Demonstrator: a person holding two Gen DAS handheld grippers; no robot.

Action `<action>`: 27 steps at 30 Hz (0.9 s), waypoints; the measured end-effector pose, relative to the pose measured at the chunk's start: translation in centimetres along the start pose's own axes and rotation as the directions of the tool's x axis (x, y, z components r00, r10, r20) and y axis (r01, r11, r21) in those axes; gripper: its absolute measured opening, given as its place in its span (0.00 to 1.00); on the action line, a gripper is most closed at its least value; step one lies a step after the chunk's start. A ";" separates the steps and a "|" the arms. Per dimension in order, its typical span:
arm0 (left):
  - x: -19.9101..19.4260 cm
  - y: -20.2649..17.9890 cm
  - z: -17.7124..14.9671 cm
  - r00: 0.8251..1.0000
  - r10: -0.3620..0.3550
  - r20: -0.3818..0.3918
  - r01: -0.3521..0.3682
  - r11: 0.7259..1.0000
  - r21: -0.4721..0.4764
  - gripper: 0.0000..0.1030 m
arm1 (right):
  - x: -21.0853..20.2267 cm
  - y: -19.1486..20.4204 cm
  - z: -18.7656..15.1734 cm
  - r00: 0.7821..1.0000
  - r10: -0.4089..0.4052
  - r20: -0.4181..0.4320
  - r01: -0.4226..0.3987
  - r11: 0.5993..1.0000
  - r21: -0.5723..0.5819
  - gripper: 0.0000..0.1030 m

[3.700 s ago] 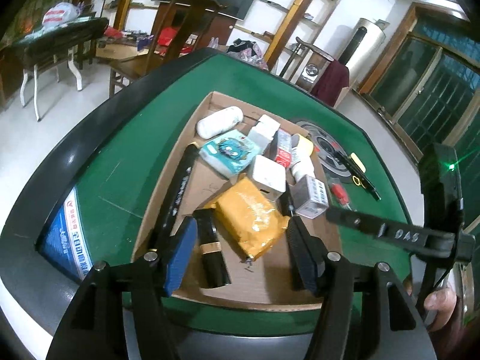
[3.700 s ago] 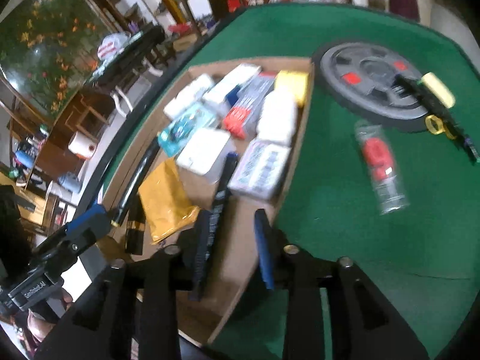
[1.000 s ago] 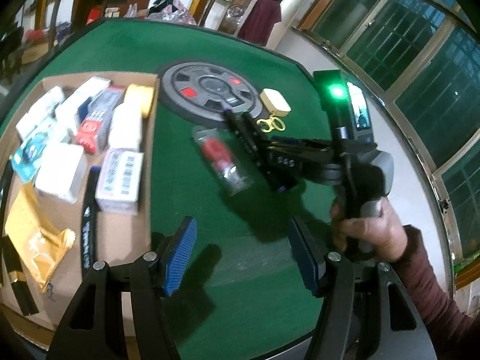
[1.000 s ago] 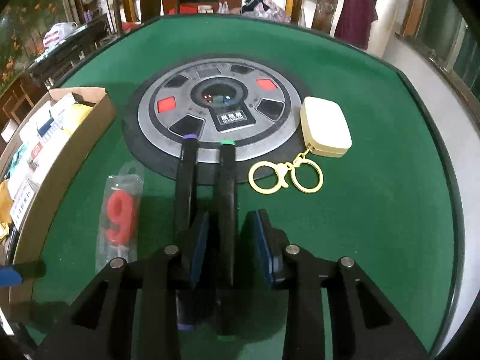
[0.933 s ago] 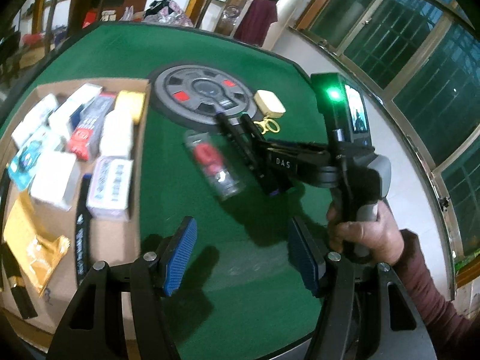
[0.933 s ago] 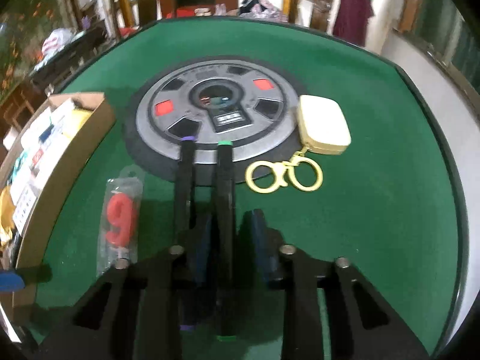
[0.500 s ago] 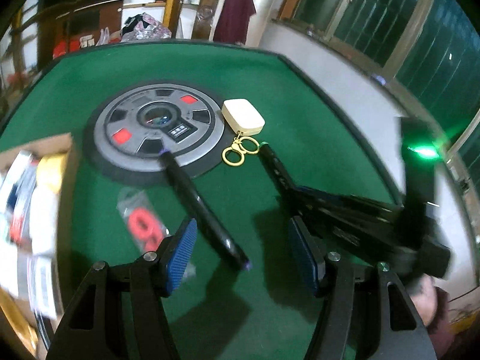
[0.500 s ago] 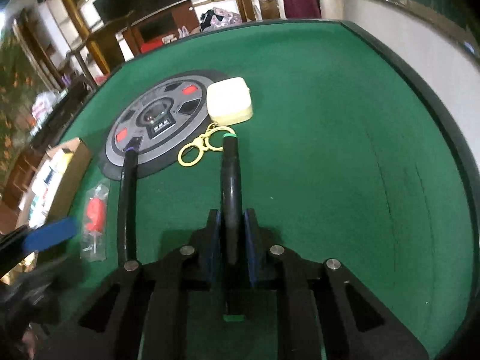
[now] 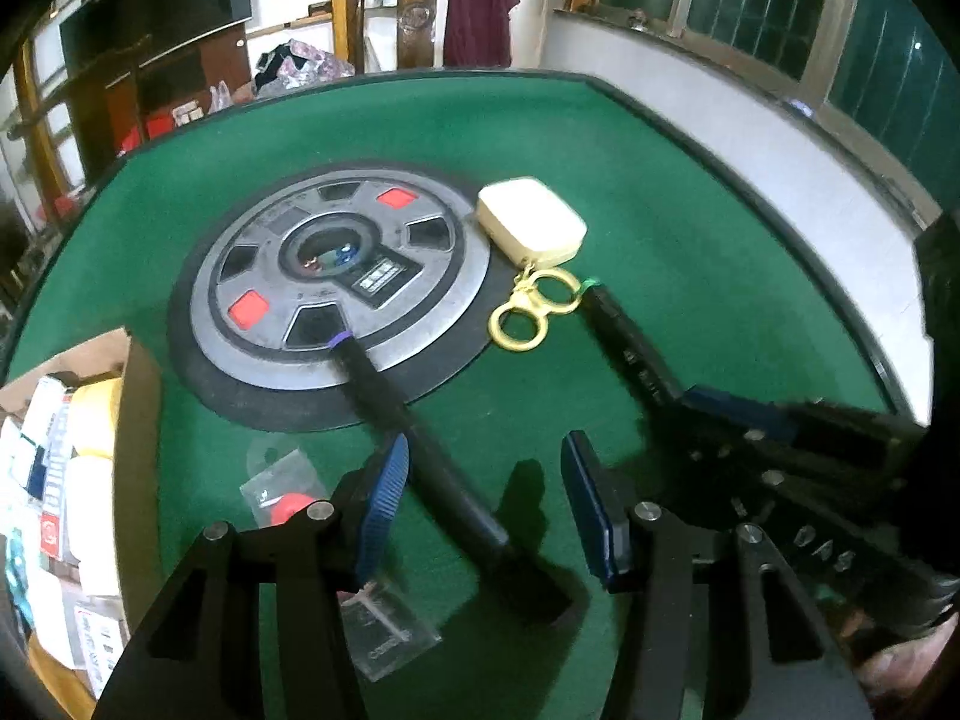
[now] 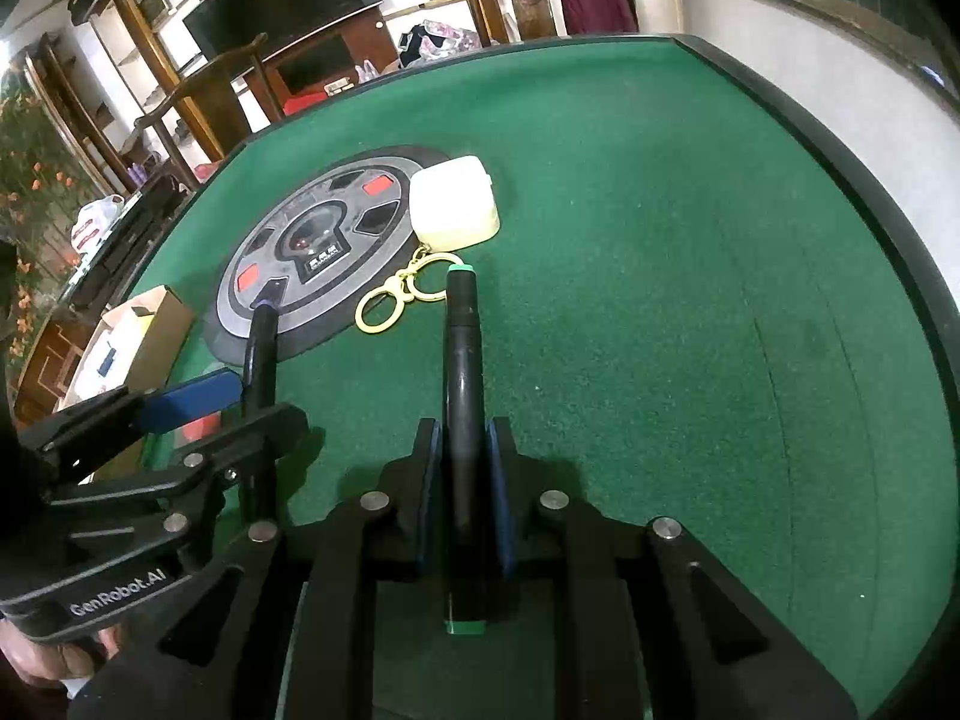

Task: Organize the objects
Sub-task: 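Grasp the last black marker with the left tool while the right tool holds two markers, then carry the three markers over the cardboard box with both tools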

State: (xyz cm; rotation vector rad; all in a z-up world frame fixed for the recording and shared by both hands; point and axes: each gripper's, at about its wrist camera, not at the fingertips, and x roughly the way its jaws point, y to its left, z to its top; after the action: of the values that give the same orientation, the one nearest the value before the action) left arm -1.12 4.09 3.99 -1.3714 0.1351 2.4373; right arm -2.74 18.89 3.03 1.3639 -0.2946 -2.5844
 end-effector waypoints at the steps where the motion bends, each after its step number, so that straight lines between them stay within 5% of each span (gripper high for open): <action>1: 0.6 0.5 -0.3 0.998 -0.027 -0.048 0.026 0.999 -0.036 0.45 | 0.0 0.0 0.0 1.000 0.000 0.001 0.000 1.000 0.001 0.13; 7: 1.0 0.6 -0.5 1.000 -0.009 -0.019 0.008 0.999 -0.038 0.44 | 0.0 0.1 0.0 1.000 -0.006 0.004 0.006 1.000 -0.003 0.13; 11: 1.0 -0.5 -0.7 1.000 -0.007 0.009 0.007 1.000 -0.001 0.11 | 0.0 0.2 0.0 1.000 -0.016 0.011 0.016 1.000 -0.014 0.13; 27: -4.3 1.1 -2.7 0.986 -0.125 0.112 0.136 0.987 -0.091 0.11 | -0.1 0.7 -0.1 0.998 -0.025 0.058 0.028 0.998 -0.052 0.12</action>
State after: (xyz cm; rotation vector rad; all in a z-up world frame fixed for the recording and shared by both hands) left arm 2.74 1.35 6.09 -1.2451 -0.0986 2.4276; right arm -2.52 18.25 3.28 1.2869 -0.2169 -2.6366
